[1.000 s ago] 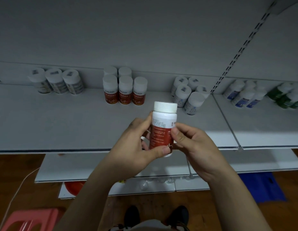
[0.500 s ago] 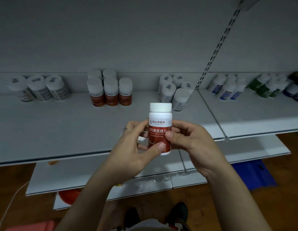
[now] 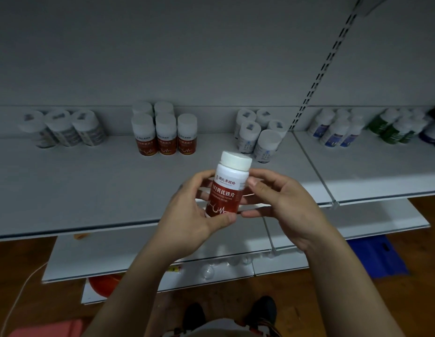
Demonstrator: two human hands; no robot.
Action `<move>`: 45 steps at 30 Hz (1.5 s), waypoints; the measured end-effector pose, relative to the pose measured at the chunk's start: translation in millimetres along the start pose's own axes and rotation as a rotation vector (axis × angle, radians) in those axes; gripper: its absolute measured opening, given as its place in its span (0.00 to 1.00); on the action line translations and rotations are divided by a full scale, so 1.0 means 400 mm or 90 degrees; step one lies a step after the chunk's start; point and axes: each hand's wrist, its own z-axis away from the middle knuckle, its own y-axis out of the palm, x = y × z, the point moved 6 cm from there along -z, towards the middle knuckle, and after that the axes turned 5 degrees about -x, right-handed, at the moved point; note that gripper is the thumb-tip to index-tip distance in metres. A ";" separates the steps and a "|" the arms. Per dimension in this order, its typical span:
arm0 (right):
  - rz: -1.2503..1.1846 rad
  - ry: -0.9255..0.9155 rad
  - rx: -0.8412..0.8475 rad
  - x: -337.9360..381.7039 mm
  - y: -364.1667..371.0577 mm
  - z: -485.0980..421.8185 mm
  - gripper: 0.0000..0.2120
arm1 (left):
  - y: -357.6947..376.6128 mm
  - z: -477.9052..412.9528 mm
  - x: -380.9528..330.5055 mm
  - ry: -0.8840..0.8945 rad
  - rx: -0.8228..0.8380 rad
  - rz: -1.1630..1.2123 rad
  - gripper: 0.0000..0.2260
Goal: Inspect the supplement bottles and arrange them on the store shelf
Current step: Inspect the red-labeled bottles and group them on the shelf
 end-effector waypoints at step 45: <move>0.689 -0.125 -0.064 0.249 0.317 -0.604 0.15 | -0.251 -0.219 0.082 0.032 -0.096 -0.643 0.27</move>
